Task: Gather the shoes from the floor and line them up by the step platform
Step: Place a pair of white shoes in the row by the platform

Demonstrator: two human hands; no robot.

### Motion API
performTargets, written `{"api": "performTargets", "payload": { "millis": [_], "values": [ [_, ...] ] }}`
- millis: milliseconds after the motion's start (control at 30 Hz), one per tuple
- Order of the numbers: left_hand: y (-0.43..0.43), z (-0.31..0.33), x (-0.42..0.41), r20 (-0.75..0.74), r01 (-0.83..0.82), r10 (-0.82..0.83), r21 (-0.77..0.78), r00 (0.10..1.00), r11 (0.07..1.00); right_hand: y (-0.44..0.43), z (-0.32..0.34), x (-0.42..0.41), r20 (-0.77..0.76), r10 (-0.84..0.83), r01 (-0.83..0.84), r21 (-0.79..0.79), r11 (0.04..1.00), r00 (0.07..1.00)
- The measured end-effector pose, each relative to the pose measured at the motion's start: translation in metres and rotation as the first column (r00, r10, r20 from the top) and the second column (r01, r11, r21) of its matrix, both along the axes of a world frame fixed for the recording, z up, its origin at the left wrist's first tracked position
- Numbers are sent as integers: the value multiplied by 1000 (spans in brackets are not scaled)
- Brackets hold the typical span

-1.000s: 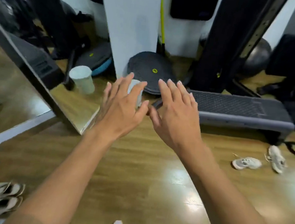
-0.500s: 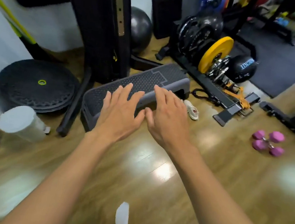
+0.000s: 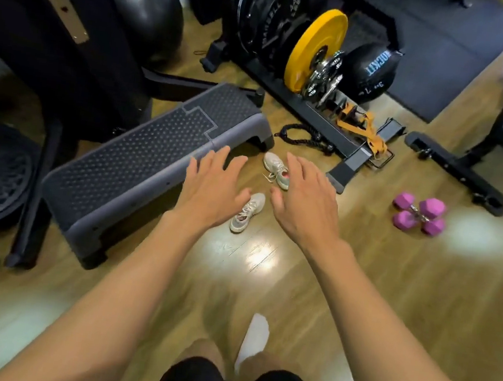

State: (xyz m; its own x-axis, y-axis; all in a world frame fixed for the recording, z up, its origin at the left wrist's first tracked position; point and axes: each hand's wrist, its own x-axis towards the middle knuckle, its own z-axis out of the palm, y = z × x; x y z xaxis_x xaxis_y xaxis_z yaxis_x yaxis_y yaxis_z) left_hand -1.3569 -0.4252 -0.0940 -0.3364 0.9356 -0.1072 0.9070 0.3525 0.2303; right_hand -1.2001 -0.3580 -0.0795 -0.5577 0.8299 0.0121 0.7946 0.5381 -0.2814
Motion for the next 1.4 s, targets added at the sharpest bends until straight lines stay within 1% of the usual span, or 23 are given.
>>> {"api": "performTargets", "payload": {
  "millis": [133, 233, 333, 433, 500, 633, 700, 800, 867, 933, 1000, 1067, 1133, 1200, 1233, 1300, 1400],
  "values": [
    [61, -38, -12, 36, -67, 72, -121, 997, 990, 65, -32, -9, 60, 10, -7, -56, 998, 998],
    [101, -75, -25, 38, -95, 103, -166, 994, 982, 104, -64, -25, 99, 28, -16, -121, 993, 995],
    [138, -124, -39, 46, -103, 116, -224, 992, 969, 138, -110, -46, 139, 54, -25, -201, 979, 989],
    [169, -184, -45, 107, -88, 125, -303, 986, 949, 164, -167, -65, 156, 56, -10, -278, 960, 986],
    [185, -227, -48, 133, -91, 150, -374, 980, 923, 180, -210, -76, 165, 55, 5, -341, 940, 985],
    [208, -325, -55, 159, -105, 200, -464, 967, 879, 211, -311, -93, 174, 85, 10, -487, 873, 981],
    [219, -381, -58, 166, -127, 241, -505, 956, 854, 222, -370, -101, 180, 170, -43, -555, 831, 969],
    [229, -470, -59, 189, -166, 327, -575, 926, 801, 237, -461, -111, 156, 325, -147, -658, 738, 933],
    [235, -530, -59, 216, -169, 368, -612, 904, 773, 249, -520, -117, 126, 361, -182, -685, 705, 924],
    [242, -585, -59, 219, -176, 390, -630, 894, 756, 260, -577, -125, 124, 341, -160, -703, 693, 932],
    [252, -638, -61, 178, -189, 368, -615, 913, 766, 269, -631, -134, 122, 323, -141, -718, 682, 938],
    [257, -683, -63, 158, -176, 331, -599, 930, 781, 274, -680, -142, 124, 357, -158, -731, 664, 926],
    [262, -720, -72, 171, -88, 242, -615, 955, 783, 275, -722, -149, 110, 424, -217, -728, 651, 899],
    [270, -741, -87, 176, 47, 97, -673, 980, 738, 268, -751, -152, 47, 458, -285, -725, 627, 888],
    [274, -749, -96, 174, 78, 57, -679, 983, 730, 263, -762, -154, 29, 455, -301, -713, 633, 890],
    [282, -762, -108, 163, 100, 18, -686, 987, 720, 256, -777, -157, 30, 437, -310, -662, 682, 899],
    [291, -770, -116, 146, 135, -39, -738, 988, 661, 263, -789, -161, 57, 384, -250, -670, 699, 922]
  ]
}}
